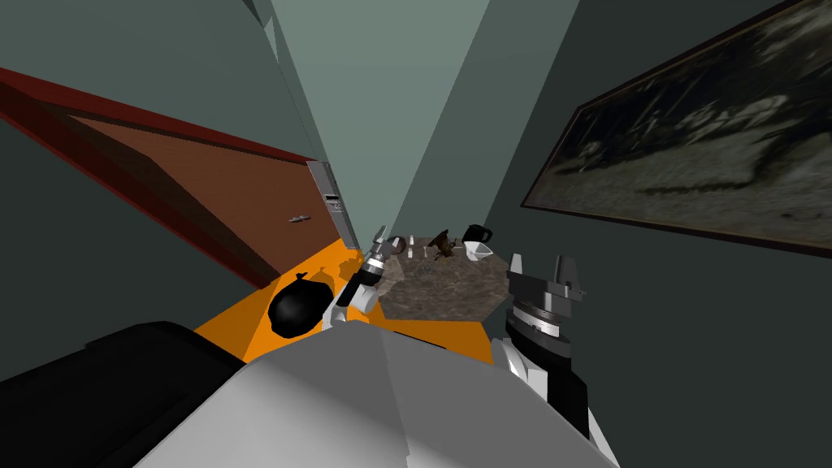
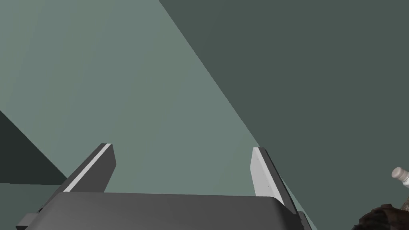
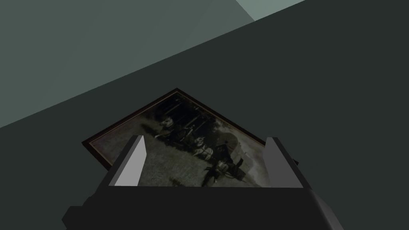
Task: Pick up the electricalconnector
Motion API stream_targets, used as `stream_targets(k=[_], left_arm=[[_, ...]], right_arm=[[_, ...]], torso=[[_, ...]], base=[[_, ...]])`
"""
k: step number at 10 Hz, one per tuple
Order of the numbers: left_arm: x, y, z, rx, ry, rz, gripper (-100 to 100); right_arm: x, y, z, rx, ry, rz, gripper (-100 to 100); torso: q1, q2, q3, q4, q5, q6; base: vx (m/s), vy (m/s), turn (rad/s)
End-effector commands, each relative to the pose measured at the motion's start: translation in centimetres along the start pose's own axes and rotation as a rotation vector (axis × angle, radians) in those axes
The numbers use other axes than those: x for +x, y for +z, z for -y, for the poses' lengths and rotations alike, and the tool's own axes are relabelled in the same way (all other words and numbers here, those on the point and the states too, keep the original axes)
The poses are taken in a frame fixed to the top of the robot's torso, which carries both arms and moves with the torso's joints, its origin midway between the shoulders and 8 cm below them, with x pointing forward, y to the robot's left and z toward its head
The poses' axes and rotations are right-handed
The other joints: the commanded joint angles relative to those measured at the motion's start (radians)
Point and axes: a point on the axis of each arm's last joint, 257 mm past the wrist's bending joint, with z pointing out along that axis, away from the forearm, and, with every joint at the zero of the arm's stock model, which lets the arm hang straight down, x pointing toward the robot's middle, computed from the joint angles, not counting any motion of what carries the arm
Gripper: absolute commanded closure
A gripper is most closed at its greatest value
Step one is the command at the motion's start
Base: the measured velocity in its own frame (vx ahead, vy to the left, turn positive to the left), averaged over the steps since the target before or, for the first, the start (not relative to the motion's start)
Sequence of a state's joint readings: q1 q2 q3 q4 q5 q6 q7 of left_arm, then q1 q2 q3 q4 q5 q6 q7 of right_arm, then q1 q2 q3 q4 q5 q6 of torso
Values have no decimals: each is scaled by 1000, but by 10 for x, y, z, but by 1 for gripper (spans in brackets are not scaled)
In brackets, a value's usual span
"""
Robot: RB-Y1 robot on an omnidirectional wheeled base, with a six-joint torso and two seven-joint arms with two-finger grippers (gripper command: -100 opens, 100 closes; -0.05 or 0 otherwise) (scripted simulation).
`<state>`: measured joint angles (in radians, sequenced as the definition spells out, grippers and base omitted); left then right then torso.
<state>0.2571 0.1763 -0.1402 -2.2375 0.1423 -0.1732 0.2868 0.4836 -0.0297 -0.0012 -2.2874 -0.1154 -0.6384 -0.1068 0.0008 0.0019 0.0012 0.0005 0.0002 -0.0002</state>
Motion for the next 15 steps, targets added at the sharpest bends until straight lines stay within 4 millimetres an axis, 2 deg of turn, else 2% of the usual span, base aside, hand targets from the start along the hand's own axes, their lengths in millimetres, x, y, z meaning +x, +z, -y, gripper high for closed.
stream_targets(k=[1, 8, 15], left_arm=[[5, 9, -10, -33, -40, -11, -100], [25, 35, -49, -175, -178, -31, -100], [37, 45, -96, -343, -274, -14, -100]], right_arm=[[0, 0, 0, 0, 0, 0, 0], [0, 0, 0, 0, 0, 0, 0], [0, 0, 0, 0, 0, 0, 0]], torso=[[0, 0, 0, 0, 0, 0], [0, -1, 0, 0, 0, 0], [-1, -2, -1, 0, 0, 0]], base=[[-32, 14, -31], [-31, 10, -33], [-13, 5, -25]])
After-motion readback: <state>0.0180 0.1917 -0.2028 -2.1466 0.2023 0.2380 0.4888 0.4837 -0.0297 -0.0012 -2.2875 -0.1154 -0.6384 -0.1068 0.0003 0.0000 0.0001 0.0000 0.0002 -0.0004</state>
